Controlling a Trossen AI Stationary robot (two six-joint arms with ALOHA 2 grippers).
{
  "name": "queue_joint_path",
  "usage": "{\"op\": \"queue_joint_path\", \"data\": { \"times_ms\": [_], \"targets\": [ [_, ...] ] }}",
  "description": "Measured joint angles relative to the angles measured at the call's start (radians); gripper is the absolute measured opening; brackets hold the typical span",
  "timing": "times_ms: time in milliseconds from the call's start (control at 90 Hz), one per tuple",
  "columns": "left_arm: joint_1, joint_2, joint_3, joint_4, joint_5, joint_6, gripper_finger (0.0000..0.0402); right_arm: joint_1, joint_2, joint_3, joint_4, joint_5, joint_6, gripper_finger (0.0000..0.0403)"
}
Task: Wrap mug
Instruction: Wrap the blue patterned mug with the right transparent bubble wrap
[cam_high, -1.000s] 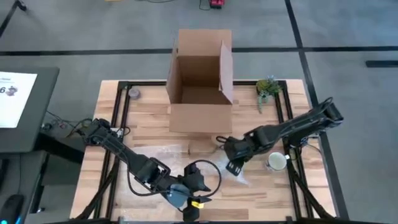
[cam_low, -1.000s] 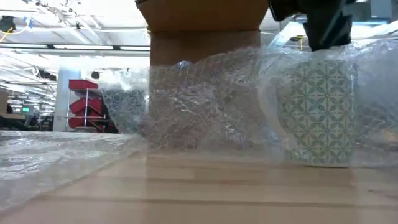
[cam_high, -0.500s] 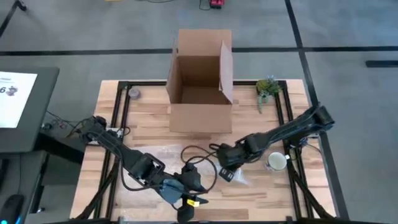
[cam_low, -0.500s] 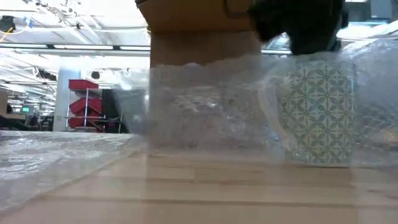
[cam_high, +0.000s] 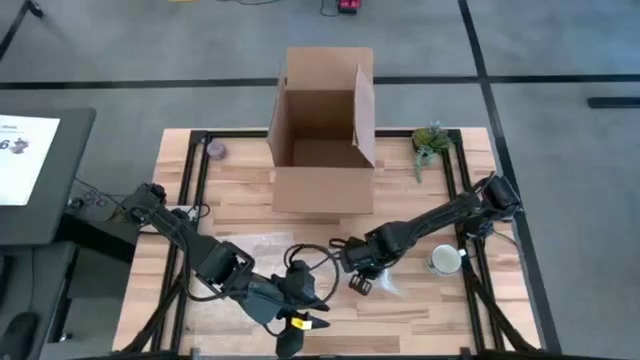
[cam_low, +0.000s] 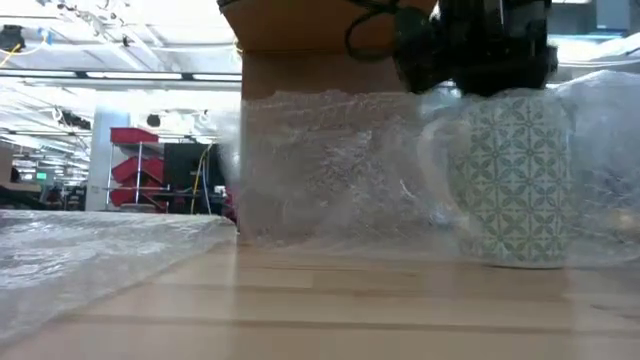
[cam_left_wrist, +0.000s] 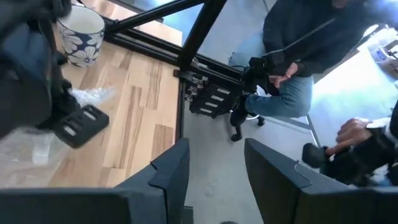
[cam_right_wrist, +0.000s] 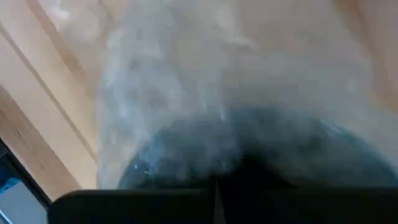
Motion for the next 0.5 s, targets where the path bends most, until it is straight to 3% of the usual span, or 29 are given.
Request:
{"op": "queue_joint_path", "data": {
  "times_ms": [144, 300, 500],
  "targets": [
    [-0.004, -0.001, 0.0, -0.016, -0.001, -0.003, 0.0133, 0.0, -0.09, 0.075, -0.105, -0.006, 0.04, 0.0],
    [-0.007, -0.002, 0.0, -0.024, -0.002, -0.008, 0.0133, 0.025, -0.138, 0.089, -0.057, -0.008, 0.057, 0.0],
    [-0.008, -0.002, 0.0, -0.024, -0.002, -0.008, 0.0133, 0.041, -0.036, 0.088, -0.059, 0.029, 0.031, 0.0]
  ]
}}
